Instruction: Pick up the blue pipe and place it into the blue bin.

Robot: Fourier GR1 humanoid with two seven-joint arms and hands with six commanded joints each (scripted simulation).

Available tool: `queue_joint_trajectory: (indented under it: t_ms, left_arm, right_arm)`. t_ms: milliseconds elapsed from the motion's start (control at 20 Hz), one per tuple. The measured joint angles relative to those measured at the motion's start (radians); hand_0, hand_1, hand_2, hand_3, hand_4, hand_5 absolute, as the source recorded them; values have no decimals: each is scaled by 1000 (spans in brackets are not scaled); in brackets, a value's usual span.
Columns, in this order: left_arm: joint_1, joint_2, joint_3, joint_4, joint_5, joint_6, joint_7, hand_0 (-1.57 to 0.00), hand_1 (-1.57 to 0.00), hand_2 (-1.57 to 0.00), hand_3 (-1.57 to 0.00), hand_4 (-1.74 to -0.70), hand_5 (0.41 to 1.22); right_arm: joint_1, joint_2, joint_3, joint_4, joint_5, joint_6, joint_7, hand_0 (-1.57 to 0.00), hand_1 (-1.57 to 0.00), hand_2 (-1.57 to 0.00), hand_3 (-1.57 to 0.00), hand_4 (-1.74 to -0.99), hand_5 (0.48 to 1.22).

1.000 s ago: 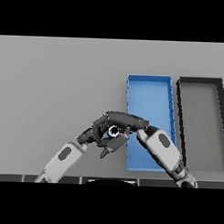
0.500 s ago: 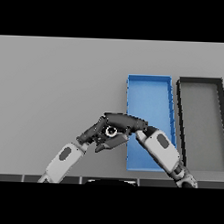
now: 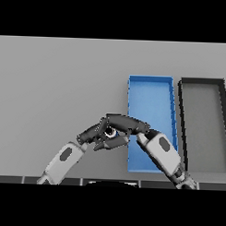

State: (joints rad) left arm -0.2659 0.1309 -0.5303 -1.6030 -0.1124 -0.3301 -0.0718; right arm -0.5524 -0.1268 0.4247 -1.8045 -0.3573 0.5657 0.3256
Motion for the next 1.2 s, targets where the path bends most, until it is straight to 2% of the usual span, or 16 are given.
queue_joint_trajectory:
  t_ms: [100, 200, 400, 500, 550, 600, 650, 750, 800, 900, 1000, 1100, 1200]
  left_arm:
    - [5, -11, 4, 0, -7, 10, 39, -175, -165, -159, -161, -899, 836]
    - [8, -6, 15, 11, -1, 10, 43, -111, -106, -101, -102, -861, 734]
    - [43, -18, 33, 1, 49, 10, 93, -45, -43, -41, -41, -889, 639]
    - [36, -34, 41, 1, 62, 22, 152, -28, -27, -26, -26, -899, 609]
    - [52, -32, 36, 2, 59, 21, 158, -23, -21, -20, -21, -904, 589]
    - [62, -26, 33, 0, 61, 9, 127, -18, -17, -16, -16, -909, 564]
    - [63, -23, 34, -2, 60, 12, 143, -14, -13, -13, -13, -913, 543]
    - [74, -31, 23, -15, 72, 8, 95, -9, -8, -8, -8, -922, 515]
    - [68, -31, 25, -18, 72, 14, 116, -7, -6, -6, -6, -923, 507]
    - [72, -19, 31, -33, 80, 16, 166, -4, -4, -3, -4, -926, 496]
    - [75, -19, 21, -35, 71, 15, 194, -2, -2, -2, -2, -927, 491]
    - [75, -10, 20, -40, 64, 13, 180, -1, -1, -1, -1, -920, 487]
    - [75, -8, 22, -48, 60, 20, 189, 0, 0, 0, 0, -912, 486]
  right_arm:
    - [-2, 1, -1, 12, 4, 4, -7, -1568, -1568, -1568, -1567, -1488, 1217]
    - [-8, 9, 2, 14, 7, -5, 1, -1569, -1569, -1569, -1568, -1487, 1218]
    - [3, 11, -1, 25, 31, -3, -30, -1570, -1570, -1570, -1570, -1488, 1220]
    - [7, 10, -18, 19, -35, -12, -12, -1570, -1570, -1570, -1570, -1489, 1220]
    - [-10, 16, -30, 23, -94, -31, 28, -1571, -1571, -1571, -1570, -1489, 1220]
    - [4, 19, -27, 7, -172, -48, 79, -1571, -1571, -1571, -1571, -1490, 1221]
    - [-28, 5, -55, 18, -250, -63, 111, -1571, -1571, -1571, -1571, -1491, 1221]
    - [-81, 15, -72, -13, -366, -151, 231, -1571, -1571, -1571, -1571, -1490, 1221]
    - [-101, 11, -88, -18, -390, -179, 246, -1571, -1571, -1571, -1571, -1491, 1221]
    - [-202, -15, -137, -29, -442, -242, 241, -1571, -1571, -1571, -1571, -1493, 1221]
    - [-303, -45, -176, -2, -484, -239, 225, -1571, -1571, -1571, -1571, -1495, 1221]
    - [-383, -73, -213, 40, -511, -251, 205, -1571, -1571, -1571, -1571, -1495, 1221]
    - [-469, -119, -275, 107, -507, -321, 180, -1571, -1571, -1571, -1571, -1496, 1221]
